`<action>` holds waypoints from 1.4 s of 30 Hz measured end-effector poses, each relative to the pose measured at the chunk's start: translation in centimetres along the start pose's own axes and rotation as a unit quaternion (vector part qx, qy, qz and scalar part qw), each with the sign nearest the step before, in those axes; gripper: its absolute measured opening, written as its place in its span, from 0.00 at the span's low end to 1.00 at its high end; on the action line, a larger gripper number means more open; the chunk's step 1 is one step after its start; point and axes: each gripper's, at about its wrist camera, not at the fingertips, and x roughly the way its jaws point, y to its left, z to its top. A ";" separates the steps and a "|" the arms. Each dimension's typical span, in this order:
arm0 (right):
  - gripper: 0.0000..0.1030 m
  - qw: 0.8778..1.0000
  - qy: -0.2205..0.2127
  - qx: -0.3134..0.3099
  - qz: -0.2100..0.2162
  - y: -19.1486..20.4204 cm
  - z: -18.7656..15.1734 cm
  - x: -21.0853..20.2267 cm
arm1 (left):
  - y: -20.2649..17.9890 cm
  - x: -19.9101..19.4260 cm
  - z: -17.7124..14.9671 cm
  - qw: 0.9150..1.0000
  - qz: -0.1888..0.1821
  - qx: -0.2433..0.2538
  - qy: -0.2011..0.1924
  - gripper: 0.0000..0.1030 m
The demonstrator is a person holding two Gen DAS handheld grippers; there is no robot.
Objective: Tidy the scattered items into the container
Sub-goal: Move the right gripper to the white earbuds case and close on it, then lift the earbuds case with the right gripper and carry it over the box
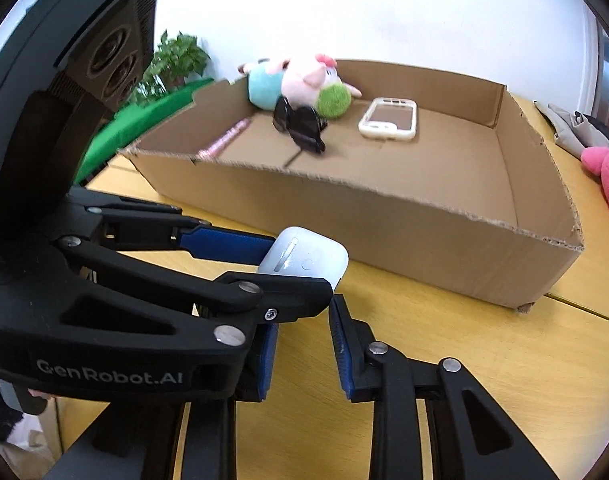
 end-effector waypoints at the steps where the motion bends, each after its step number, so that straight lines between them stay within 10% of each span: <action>1: 0.29 1.000 -0.006 0.001 0.002 0.1 0.1 -0.2 | 0.1 -0.4 0.0 1.000 -0.002 -0.004 -0.004 0.41; 7: 0.57 0.998 -0.058 -0.007 0.000 1.1 0.8 -2.1 | -0.4 -2.7 0.5 0.999 -0.024 -0.008 -0.031 0.20; 20: 0.53 0.999 -0.001 0.035 -0.018 -1.7 -0.3 0.0 | 1.6 -1.1 -0.5 1.000 -0.022 -0.010 -0.017 0.22; 24: 0.57 0.998 0.022 0.036 -0.039 -2.7 0.0 2.0 | 2.1 0.2 -0.2 0.999 -0.049 -0.008 -0.005 0.45; 42: 0.46 1.000 -0.017 0.005 -0.025 0.0 -0.6 0.2 | 2.4 3.3 0.1 0.980 -0.189 -0.043 0.036 0.43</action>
